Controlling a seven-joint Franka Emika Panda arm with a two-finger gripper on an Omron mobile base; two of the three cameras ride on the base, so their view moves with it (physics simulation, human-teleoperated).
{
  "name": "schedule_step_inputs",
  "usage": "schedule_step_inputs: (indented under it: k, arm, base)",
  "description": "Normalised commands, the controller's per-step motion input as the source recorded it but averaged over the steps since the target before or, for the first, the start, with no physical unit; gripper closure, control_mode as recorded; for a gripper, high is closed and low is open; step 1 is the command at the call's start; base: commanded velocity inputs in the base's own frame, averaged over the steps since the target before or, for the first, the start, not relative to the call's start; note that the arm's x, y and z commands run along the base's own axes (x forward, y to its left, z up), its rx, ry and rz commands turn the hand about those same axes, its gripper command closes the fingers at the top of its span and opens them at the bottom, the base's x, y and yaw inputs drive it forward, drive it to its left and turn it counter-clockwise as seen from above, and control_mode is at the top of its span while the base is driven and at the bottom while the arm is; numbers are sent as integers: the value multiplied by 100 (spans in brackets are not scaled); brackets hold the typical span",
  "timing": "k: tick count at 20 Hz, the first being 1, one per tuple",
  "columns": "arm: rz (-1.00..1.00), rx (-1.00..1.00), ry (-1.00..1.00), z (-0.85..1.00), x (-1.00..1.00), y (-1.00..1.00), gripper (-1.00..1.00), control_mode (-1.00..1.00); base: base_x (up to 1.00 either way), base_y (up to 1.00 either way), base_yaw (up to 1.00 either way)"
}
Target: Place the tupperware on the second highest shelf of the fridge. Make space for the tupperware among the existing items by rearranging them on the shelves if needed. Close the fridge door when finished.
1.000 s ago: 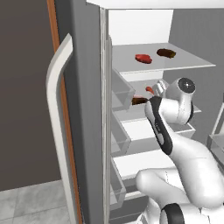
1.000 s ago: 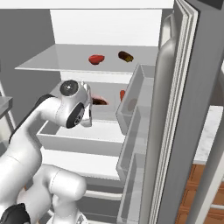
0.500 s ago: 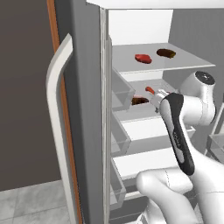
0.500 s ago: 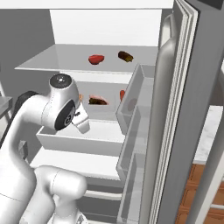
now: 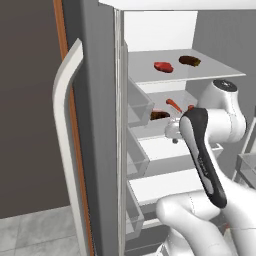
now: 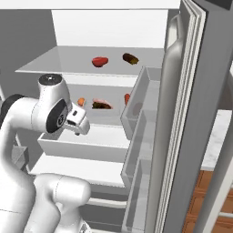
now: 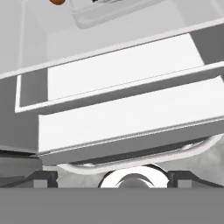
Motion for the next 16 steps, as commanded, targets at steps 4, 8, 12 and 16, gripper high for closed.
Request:
schedule_step_inputs:
  k: [4, 8, 12, 16]
  arm:
    - [10, -26, 2, 13, -46, 0, -100, -100]
    - [2, -8, -5, 0, -51, 0, -100, -100]
    - [0, 0, -11, 0, -39, -4, -100, -100]
    - [0, 0, -6, 0, -5, -1, -100, -100]
  base:
    - [0, 0, 0]
    - [0, 0, 0]
    - [0, 0, 0]
    - [0, 0, 0]
